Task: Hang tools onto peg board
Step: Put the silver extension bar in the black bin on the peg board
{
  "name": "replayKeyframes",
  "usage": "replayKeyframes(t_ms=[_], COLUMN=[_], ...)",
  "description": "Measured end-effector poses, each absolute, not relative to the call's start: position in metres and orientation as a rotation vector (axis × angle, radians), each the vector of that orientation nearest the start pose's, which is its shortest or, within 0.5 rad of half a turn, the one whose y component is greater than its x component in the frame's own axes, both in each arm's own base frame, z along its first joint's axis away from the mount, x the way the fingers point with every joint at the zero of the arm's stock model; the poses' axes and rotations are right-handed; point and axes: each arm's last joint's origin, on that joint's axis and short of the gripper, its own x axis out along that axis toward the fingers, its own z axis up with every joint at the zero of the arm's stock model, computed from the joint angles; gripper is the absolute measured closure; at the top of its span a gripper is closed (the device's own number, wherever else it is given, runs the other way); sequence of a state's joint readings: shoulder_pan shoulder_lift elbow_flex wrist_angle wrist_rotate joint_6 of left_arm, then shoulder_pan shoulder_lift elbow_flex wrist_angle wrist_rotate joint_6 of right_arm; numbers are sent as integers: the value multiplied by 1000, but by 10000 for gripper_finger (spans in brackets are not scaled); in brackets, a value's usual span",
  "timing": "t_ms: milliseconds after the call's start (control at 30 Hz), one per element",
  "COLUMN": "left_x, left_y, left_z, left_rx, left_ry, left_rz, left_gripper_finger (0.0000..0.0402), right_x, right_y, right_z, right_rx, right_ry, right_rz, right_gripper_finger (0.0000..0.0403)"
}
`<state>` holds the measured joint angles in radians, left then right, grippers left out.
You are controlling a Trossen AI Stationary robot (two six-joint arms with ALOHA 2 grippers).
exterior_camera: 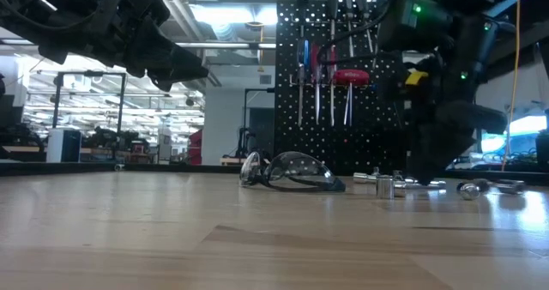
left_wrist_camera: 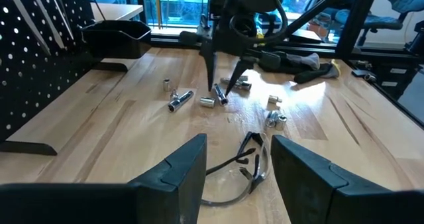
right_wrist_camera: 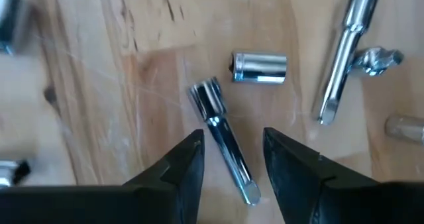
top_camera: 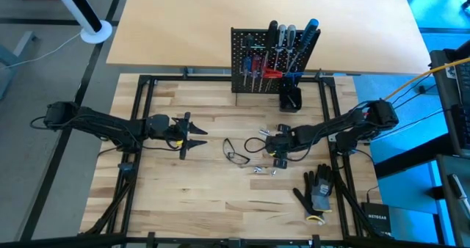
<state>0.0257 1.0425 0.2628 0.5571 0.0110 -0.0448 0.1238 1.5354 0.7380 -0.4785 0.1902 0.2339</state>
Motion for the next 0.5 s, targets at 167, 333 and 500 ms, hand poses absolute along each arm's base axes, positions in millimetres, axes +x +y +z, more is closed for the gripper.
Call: replayKeyframes(t_ms=[167,333,500], left_x=[198,198,198], left_y=[5,5,5], left_z=[180,181,181], left_rx=[-49,-49,-49], left_ry=[223,222,222], left_rz=[19,19,20], left_gripper_finger=[243,243,243], right_x=[253,255,256], right_y=[26,26,26], right_z=[140,133,127], right_rx=[-8,-14,-16], right_ry=[1239,1267,1290], right_rz=[-208,-210,-208], right_gripper_finger=[249,253,295])
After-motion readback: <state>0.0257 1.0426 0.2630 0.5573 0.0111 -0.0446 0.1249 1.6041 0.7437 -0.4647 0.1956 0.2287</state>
